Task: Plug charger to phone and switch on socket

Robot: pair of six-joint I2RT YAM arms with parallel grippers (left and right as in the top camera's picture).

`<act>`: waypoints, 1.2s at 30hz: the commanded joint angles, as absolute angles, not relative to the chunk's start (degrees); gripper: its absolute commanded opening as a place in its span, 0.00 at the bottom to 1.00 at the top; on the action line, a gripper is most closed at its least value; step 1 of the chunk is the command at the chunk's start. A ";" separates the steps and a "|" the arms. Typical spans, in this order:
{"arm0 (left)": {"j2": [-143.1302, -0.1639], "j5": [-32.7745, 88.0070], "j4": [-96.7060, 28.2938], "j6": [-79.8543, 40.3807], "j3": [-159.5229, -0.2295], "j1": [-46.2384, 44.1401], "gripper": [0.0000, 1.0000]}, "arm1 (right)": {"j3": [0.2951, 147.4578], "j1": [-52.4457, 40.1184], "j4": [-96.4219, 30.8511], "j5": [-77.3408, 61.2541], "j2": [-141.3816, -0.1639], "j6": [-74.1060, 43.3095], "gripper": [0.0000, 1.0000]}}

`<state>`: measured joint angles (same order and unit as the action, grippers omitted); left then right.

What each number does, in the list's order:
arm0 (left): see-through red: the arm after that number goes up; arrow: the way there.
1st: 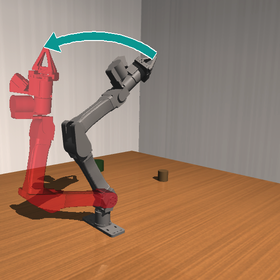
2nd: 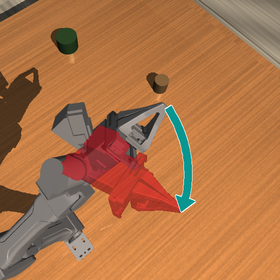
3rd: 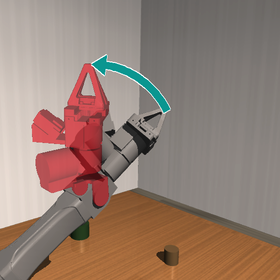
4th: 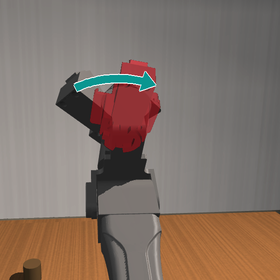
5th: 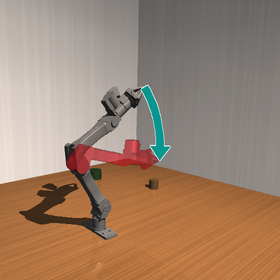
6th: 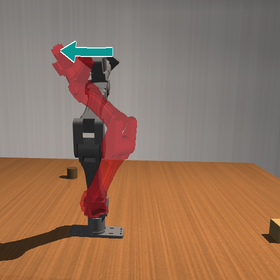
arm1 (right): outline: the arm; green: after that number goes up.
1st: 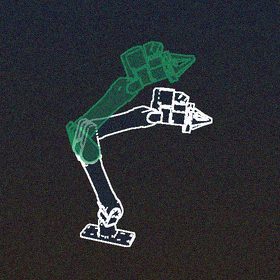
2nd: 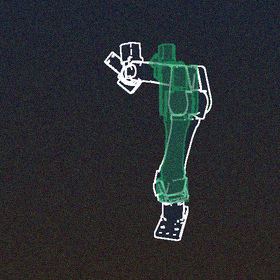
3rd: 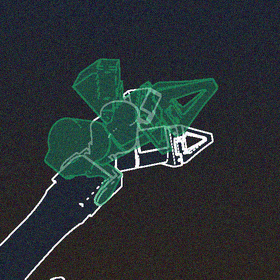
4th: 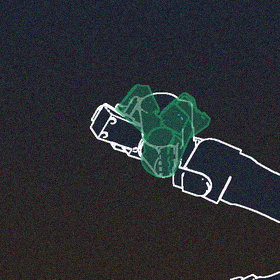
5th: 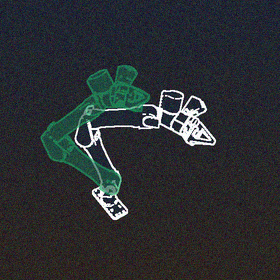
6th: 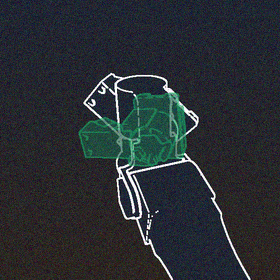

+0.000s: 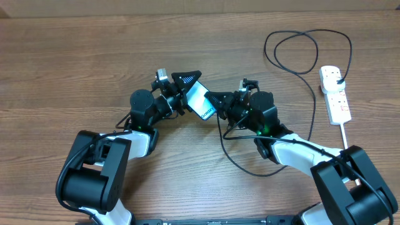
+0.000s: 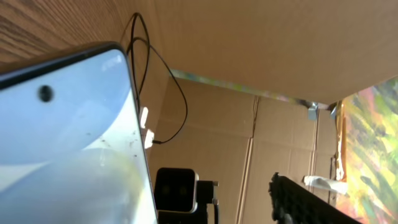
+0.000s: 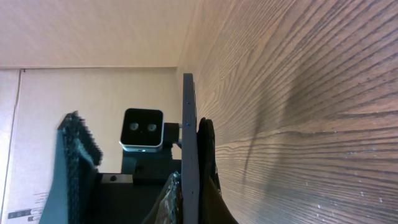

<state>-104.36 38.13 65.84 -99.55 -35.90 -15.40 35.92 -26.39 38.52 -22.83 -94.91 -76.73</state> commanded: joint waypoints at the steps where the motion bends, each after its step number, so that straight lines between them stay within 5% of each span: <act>1: -104.62 39.97 66.98 -101.67 -35.79 -15.81 0.72 | 37.23 -26.63 38.54 -19.11 -95.26 -76.71 0.04; 7: -104.62 40.66 66.96 -102.50 -35.79 -15.84 0.53 | 37.23 -26.68 38.52 -17.43 -95.29 -76.49 0.04; 16: -104.62 42.30 66.96 -103.33 -35.79 -15.84 0.43 | 37.26 -26.68 38.87 -14.09 -95.29 -76.53 0.04; 26: -104.62 43.13 66.89 -103.31 -35.79 -15.81 0.20 | 37.26 -26.68 38.96 -13.56 -95.29 -76.53 0.04; 27: -104.62 43.13 66.87 -103.31 -35.79 -15.81 0.17 | 37.26 -26.68 38.98 -13.72 -95.29 -76.53 0.13; 29: -104.62 43.09 66.87 -103.31 -35.79 -15.79 0.04 | 37.26 -26.65 39.05 -14.72 -95.26 -76.49 0.64; 30: -104.62 43.09 66.70 -103.28 -35.79 -15.77 0.04 | 37.26 -26.06 39.59 -16.71 -95.18 -75.77 0.80; 33: -104.62 43.48 66.50 -103.26 -35.79 -15.40 0.04 | 37.23 -21.87 42.83 -26.98 -94.28 -65.89 1.00; 36: -104.62 45.15 66.43 -102.28 -35.79 -14.46 0.05 | 37.23 -14.70 42.76 -37.85 -91.35 -60.86 1.00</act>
<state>-105.16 42.44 65.65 -103.00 -35.48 -15.29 36.97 -20.49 42.33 -26.61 -94.50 -68.90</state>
